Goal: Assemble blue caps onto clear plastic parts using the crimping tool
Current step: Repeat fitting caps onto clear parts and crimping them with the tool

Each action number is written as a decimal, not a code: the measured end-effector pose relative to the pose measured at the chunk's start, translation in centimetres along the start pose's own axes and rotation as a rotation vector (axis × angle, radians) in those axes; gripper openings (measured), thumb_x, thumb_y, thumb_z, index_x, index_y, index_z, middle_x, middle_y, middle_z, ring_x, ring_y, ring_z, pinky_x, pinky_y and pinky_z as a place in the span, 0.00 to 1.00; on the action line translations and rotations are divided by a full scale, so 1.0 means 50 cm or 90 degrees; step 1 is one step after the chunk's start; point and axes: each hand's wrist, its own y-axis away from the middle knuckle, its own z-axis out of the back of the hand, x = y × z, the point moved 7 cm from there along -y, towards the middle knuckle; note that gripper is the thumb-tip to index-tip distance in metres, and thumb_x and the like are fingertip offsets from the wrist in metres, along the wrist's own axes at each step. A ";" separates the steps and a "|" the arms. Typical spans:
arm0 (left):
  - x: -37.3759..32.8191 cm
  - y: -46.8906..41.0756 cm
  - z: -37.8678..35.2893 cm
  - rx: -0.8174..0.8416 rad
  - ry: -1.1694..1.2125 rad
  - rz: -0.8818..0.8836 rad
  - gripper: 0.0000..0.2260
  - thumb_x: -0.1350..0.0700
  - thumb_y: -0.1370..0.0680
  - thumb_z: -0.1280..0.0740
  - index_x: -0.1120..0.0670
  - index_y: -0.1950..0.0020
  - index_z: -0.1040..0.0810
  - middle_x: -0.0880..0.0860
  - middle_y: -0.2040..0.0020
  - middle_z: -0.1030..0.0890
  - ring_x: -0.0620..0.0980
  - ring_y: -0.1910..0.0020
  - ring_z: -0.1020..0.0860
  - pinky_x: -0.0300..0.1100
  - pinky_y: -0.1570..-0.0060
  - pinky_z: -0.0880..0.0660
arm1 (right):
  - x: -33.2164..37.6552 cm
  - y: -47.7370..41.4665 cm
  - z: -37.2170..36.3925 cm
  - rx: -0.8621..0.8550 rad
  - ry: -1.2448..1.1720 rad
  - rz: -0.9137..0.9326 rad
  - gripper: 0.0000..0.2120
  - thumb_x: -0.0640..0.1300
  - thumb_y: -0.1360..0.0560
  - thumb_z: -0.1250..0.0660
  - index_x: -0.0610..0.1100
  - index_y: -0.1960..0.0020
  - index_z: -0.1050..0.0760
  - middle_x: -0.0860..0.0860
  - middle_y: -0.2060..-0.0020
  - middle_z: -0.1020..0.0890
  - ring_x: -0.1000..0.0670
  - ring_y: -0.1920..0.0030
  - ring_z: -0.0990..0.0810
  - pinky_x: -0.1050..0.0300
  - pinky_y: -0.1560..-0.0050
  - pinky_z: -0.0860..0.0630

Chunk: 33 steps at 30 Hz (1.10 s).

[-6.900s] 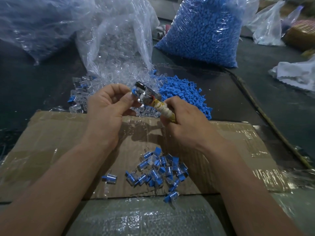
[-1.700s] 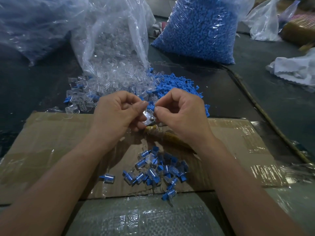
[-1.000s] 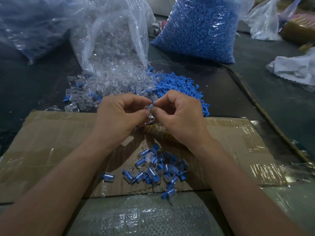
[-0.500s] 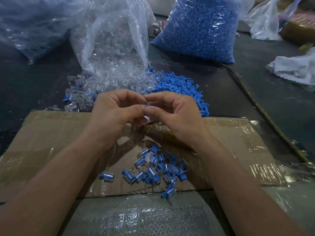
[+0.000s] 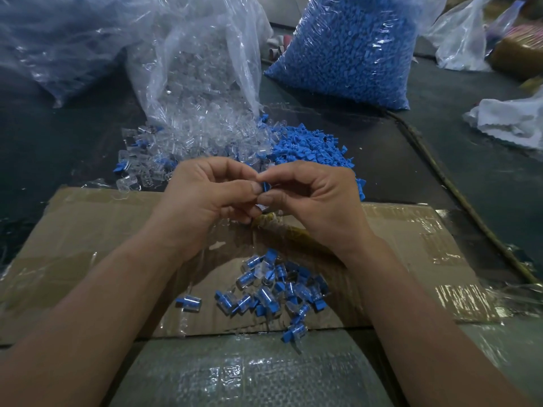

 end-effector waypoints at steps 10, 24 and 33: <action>0.004 -0.004 -0.002 0.038 0.029 0.004 0.05 0.60 0.40 0.32 0.54 0.68 0.17 0.56 0.71 0.19 0.49 0.74 0.21 0.35 0.75 0.25 | -0.004 0.000 0.008 -0.019 0.007 0.018 0.16 0.35 0.34 0.28 0.44 0.47 0.23 0.53 0.59 0.19 0.58 0.58 0.19 0.63 0.55 0.21; 0.003 -0.002 -0.003 0.026 0.011 0.014 0.05 0.58 0.44 0.29 0.55 0.70 0.18 0.55 0.72 0.20 0.48 0.75 0.21 0.35 0.75 0.25 | -0.001 0.002 0.009 -0.027 0.028 0.042 0.17 0.35 0.35 0.28 0.41 0.48 0.24 0.53 0.60 0.19 0.59 0.60 0.19 0.63 0.56 0.21; 0.010 -0.002 -0.001 0.000 -0.012 0.041 0.06 0.61 0.43 0.31 0.59 0.68 0.23 0.55 0.74 0.21 0.48 0.77 0.23 0.34 0.76 0.26 | -0.001 0.003 0.003 -0.011 0.043 0.049 0.18 0.34 0.35 0.27 0.39 0.47 0.24 0.51 0.59 0.19 0.57 0.58 0.18 0.60 0.55 0.20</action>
